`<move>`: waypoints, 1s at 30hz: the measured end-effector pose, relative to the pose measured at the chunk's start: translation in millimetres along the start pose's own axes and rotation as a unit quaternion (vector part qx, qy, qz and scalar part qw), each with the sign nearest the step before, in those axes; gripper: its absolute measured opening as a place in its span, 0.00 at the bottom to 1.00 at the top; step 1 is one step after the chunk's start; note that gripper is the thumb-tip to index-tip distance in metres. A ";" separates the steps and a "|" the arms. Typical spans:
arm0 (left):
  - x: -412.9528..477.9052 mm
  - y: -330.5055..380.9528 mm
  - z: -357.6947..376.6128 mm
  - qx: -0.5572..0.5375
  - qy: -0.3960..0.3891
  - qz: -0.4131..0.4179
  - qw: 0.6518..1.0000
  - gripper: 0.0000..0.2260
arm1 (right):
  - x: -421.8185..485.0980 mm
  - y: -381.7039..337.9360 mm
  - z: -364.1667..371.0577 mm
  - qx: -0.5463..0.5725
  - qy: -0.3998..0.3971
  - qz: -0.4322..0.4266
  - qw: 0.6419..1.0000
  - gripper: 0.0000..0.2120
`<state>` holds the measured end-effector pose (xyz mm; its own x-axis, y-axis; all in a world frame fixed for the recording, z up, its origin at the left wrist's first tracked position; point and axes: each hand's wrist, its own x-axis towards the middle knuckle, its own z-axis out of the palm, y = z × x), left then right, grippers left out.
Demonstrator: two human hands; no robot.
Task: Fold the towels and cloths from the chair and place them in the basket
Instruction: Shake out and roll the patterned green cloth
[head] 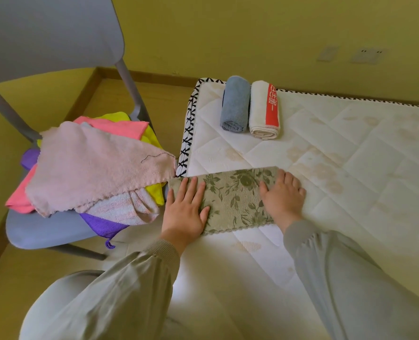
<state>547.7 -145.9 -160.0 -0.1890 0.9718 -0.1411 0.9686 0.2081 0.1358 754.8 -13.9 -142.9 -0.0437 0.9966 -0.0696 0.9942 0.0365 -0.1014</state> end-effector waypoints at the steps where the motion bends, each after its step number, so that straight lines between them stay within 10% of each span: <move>1: 0.4 0.0 -0.3 0.004 -0.004 0.001 1.000 0.33 | 3.0 0.1 -2.5 0.005 0.003 0.018 1.000 0.31; 9: 0.9 -0.1 -11.0 0.047 -0.050 0.008 0.998 0.28 | 15.8 6.4 -31.0 0.264 -0.158 0.142 0.941 0.12; 17: -8.7 26.0 -24.7 0.017 -0.081 0.049 0.995 0.27 | 21.1 29.5 -69.5 0.206 -0.016 0.154 0.966 0.11; 26: -24.9 14.0 -27.4 -0.130 0.049 -0.007 0.990 0.21 | -19.1 -36.8 -84.5 0.205 0.018 -0.008 0.979 0.09; 30: -25.7 1.7 -33.1 -0.339 0.038 -0.152 0.928 0.15 | -48.6 -75.9 -74.2 0.262 -0.024 -0.056 0.963 0.04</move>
<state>548.9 -166.8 -123.7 -0.4724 0.8567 -0.2074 0.5502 0.4704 0.6899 688.8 -59.6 -58.2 -0.1649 0.9836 -0.0732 0.7973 0.0892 -0.5970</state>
